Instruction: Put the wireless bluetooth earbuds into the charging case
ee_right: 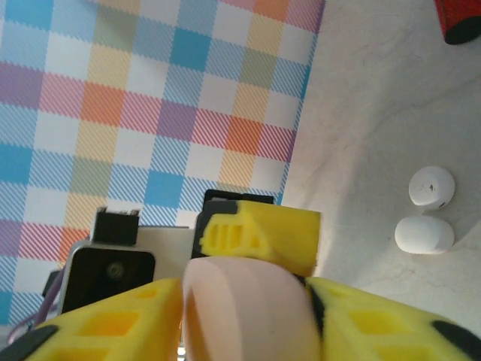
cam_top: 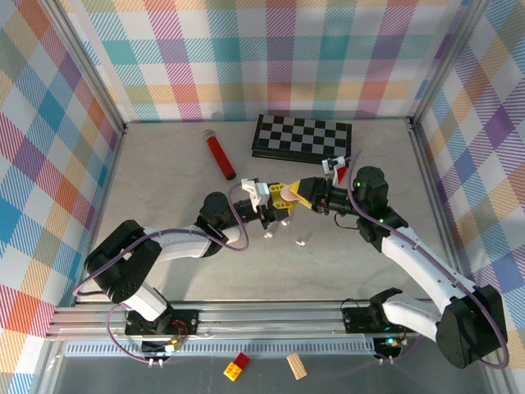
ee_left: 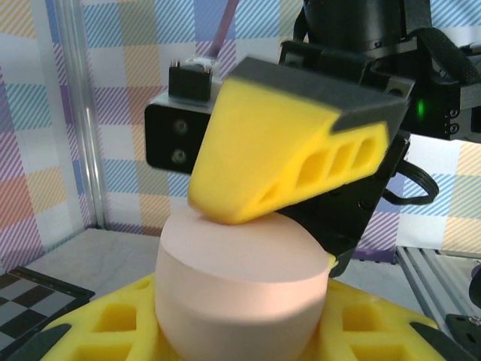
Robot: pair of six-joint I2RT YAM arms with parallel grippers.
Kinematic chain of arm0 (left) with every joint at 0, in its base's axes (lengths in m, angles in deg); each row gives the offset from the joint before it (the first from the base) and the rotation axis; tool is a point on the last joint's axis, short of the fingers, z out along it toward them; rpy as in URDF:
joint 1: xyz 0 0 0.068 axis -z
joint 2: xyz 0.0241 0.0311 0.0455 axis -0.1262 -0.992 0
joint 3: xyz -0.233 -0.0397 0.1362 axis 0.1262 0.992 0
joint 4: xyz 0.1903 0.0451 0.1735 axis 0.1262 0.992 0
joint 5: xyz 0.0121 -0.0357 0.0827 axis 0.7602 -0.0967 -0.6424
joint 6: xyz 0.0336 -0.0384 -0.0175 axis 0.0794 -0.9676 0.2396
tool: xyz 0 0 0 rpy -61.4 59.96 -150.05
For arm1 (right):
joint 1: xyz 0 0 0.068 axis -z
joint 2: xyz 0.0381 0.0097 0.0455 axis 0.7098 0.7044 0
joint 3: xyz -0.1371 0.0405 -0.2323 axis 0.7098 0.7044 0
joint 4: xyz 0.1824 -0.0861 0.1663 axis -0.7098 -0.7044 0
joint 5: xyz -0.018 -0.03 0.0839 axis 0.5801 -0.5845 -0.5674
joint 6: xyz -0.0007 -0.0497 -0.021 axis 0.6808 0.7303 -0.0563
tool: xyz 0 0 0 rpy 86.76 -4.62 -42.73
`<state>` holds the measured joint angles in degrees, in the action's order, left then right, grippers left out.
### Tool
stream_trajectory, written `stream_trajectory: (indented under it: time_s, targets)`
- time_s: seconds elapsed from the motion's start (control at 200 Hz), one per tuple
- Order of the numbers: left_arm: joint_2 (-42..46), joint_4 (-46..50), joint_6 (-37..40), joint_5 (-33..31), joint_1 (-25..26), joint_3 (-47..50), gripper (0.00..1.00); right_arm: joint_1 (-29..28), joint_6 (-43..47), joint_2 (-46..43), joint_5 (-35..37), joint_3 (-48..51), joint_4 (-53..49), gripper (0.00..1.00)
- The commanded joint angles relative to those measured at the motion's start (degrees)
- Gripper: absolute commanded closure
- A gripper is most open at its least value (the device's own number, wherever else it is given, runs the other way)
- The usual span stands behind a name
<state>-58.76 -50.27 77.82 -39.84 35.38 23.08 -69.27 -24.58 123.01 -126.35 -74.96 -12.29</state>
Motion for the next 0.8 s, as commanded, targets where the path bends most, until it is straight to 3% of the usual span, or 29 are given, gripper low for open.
stream_trajectory:
  time_s: [0.0,0.06,0.215,0.41,0.515,0.585,0.665,0.795]
  targets:
    - [0.6,2.1,2.9,-0.3,0.5,0.6,0.66,0.1,-1.0,-0.2,-2.3,-0.1,5.4,0.68]
    - [0.5,2.1,2.7,0.4,0.5,0.3,0.67,0.1,-1.2,-0.3,-2.5,0.1,5.5,0.79]
    - [0.5,3.0,3.1,0.6,0.5,-0.1,0.67,0.1,-0.7,-0.3,-2.5,-0.1,4.8,0.97]
    - [0.5,3.4,3.1,0.0,0.5,-0.1,0.63,0.1,2.5,-0.7,-0.6,-0.9,1.0,1.0]
    - [0.9,4.4,3.2,-0.3,0.5,0.1,0.5,0.1,5.5,-1.1,1.1,-1.7,-2.7,1.0]
    - [1.6,5.9,3.6,-0.3,0.5,0.6,0.33,0.1,7.1,-1.3,2.0,-2.2,-4.6,1.0]
    - [3.1,8.0,4.4,-0.9,0.4,2.0,0.2,0.1,8.3,-1.4,2.6,-2.2,-5.9,1.0]
    - [6.7,12.0,5.4,-1.4,0.4,4.9,0.07,0.3,10.5,-2.0,4.5,-1.6,-8.8,1.0]
